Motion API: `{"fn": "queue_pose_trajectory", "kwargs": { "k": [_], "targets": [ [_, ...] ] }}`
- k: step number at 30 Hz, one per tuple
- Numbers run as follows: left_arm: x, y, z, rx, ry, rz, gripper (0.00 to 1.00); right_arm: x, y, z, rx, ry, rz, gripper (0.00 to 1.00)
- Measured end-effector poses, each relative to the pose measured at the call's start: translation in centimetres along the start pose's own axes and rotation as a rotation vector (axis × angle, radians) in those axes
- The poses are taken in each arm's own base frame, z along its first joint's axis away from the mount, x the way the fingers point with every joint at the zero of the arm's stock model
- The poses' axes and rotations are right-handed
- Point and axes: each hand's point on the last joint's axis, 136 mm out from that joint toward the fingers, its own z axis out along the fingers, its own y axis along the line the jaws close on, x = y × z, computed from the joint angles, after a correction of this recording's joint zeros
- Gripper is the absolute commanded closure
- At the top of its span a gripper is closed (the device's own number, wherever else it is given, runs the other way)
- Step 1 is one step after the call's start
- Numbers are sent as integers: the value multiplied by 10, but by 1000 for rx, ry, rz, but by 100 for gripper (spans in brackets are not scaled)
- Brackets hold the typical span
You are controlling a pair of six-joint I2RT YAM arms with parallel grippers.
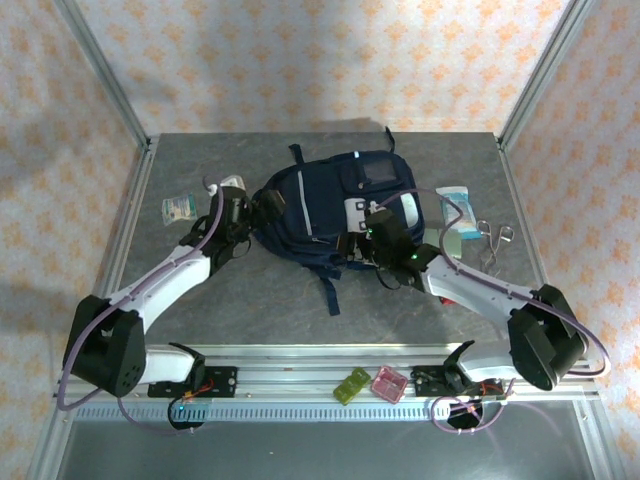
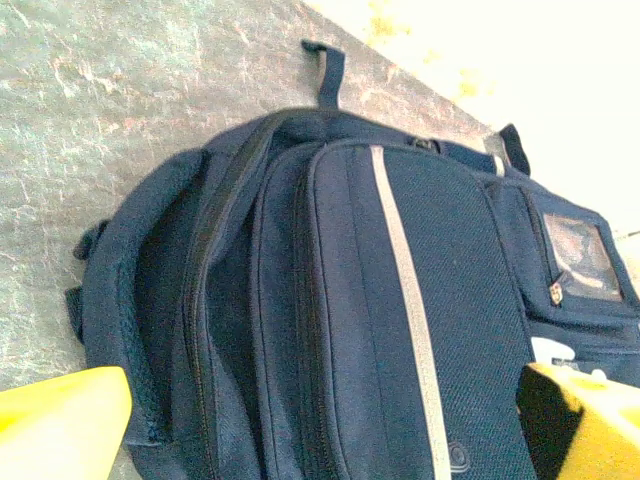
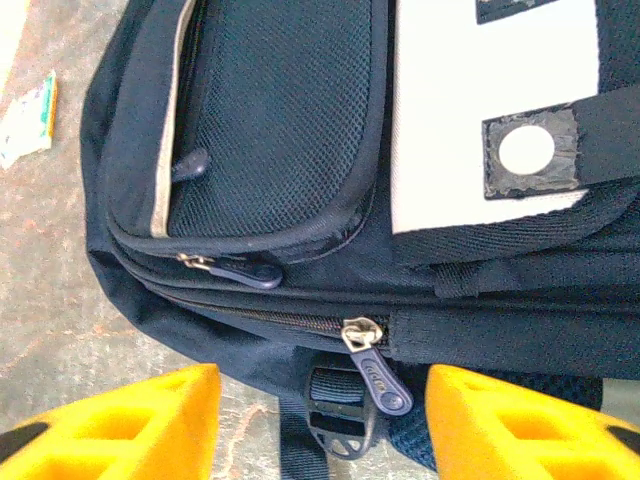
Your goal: Pack the student bag
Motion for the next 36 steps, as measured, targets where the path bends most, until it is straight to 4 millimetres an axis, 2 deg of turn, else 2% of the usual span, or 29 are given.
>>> {"fn": "queue_pose_trajectory", "kwargs": {
  "k": [3, 6, 8, 10, 12, 15, 20, 23, 25, 30, 31, 35, 36],
  "targets": [
    [-10, -4, -16, 33, -49, -6, 1, -5, 2, -3, -10, -17, -3, 39],
    [-18, -5, -36, 111, -108, -82, 1, -14, 0, -5, -17, -40, 12, 39],
    [-20, -5, -47, 176, -133, -120, 12, -22, -4, -5, -22, -55, 34, 40],
    [-20, -8, -49, 203, -126, -124, 24, -29, -8, -3, -23, -62, 65, 40],
    [-17, -12, -46, 212, -100, -113, 32, -38, -10, 3, -27, -62, 98, 43],
    [-5, -20, -35, 212, -39, -78, 35, -49, -10, 19, -38, -47, 140, 46],
    [51, -35, -18, 185, 103, 43, 34, -53, -6, 52, -43, 7, 173, 46],
    [76, -41, -8, 163, 164, 105, 34, -54, -5, 71, -38, 37, 184, 49],
    [81, -40, 0, 142, 172, 126, 35, -54, -5, 79, -35, 49, 190, 56],
    [87, -34, 22, 76, 181, 185, 39, -56, -4, 93, -30, 69, 197, 57],
    [90, -33, 27, 64, 189, 196, 39, -57, -4, 95, -27, 68, 197, 60],
    [99, -29, 33, 38, 210, 229, 39, -56, -12, 106, 9, 77, 195, 95],
    [101, -30, 32, 35, 211, 236, 39, -55, -13, 108, 15, 79, 197, 100]
  ]
}}
